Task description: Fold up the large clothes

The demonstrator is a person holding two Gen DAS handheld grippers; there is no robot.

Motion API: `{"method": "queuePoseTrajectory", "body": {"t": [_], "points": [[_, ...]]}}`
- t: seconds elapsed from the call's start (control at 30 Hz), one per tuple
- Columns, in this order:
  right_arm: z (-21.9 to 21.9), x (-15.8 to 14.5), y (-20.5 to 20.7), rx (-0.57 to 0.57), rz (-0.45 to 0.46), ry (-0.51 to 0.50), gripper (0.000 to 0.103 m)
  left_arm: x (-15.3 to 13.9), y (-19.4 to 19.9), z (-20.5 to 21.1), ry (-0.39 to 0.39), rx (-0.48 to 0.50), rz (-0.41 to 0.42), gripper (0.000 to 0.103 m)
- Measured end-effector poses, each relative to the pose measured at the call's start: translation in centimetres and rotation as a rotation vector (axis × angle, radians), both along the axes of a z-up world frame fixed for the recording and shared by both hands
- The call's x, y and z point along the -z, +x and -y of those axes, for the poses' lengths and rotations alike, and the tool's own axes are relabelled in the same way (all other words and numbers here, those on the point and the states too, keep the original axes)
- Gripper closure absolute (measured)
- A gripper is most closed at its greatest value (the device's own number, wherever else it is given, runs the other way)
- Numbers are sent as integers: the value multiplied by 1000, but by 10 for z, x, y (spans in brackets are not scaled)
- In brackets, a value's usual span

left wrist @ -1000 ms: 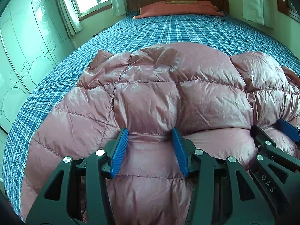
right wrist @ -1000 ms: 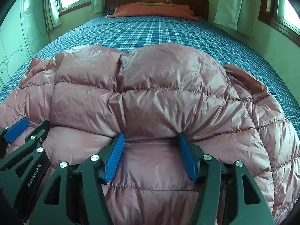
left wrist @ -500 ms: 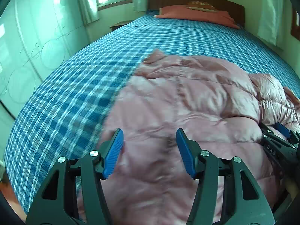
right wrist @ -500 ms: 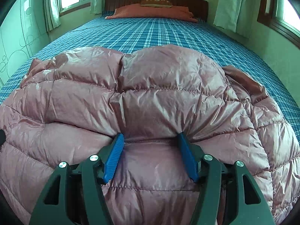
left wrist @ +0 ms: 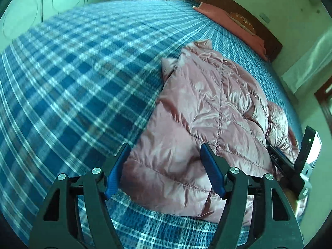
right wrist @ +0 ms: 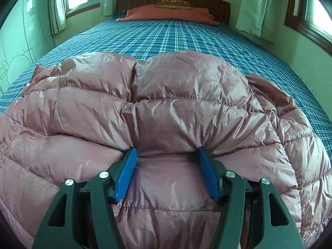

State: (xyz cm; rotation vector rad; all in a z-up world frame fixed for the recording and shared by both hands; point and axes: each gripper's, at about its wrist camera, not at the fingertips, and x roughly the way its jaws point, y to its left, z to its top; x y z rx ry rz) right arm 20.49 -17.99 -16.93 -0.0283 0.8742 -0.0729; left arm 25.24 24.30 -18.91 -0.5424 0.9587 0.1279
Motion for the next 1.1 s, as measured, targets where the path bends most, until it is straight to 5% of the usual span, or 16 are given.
{"method": "queuePoseTrajectory", "body": {"t": [0.3,0.63,0.83,1.1], "points": [[-1,1,0,0,0,-1,42,15,13,-9,-84,-17,5,33],[-1,0,1,1,0,-2,42,15,-21,-25,-204,-87,-13,33],[-1,0,1,2,0,-3,42,17,-3,-22,-197,-51,10,27],[-2,1,1,2,1,-3,42,28,23,-28,-294,-44,27,27]]}}
